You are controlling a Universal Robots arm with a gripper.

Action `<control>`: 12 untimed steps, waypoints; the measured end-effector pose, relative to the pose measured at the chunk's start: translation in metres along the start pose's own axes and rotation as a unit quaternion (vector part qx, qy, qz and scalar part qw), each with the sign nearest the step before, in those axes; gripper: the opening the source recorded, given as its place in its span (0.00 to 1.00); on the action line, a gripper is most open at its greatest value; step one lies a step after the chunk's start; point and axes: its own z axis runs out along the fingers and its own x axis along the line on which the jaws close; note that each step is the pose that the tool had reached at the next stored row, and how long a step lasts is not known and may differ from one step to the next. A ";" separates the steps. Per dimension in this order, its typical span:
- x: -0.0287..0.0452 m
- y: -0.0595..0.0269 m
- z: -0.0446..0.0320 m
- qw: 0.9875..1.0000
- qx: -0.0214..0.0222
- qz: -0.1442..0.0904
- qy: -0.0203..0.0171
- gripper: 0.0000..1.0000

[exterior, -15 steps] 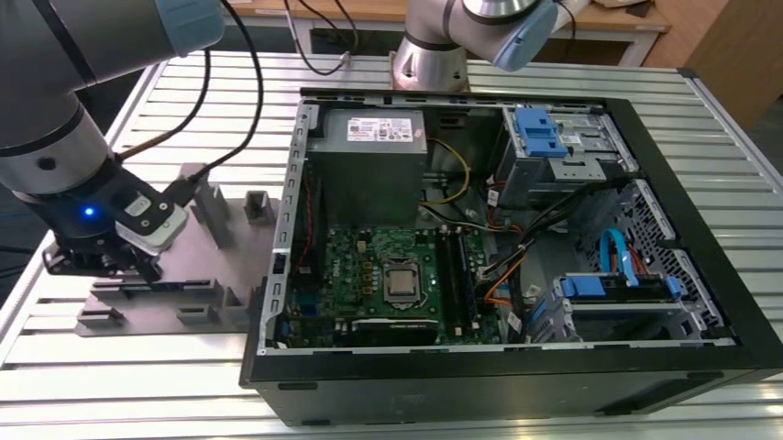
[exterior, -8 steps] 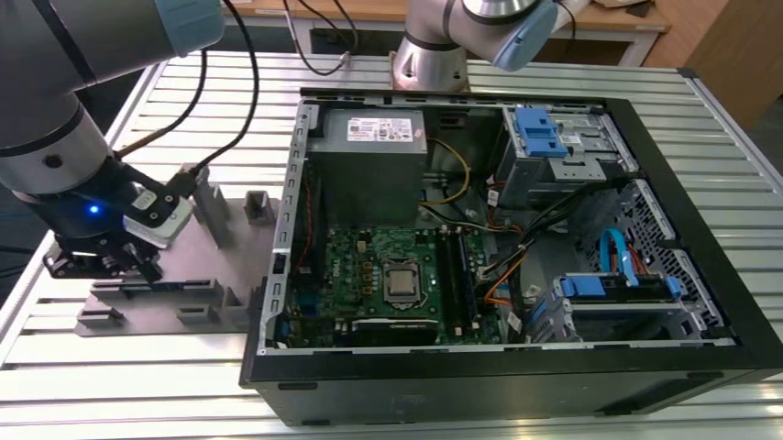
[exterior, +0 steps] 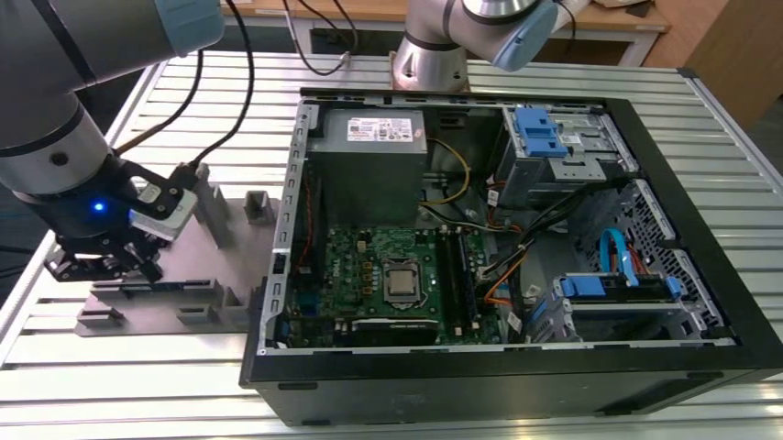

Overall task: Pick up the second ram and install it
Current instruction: 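Pick up the second ram and move it above second insertion slot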

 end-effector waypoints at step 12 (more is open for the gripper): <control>0.0000 0.0000 0.0002 0.998 0.000 -0.070 -0.001 0.07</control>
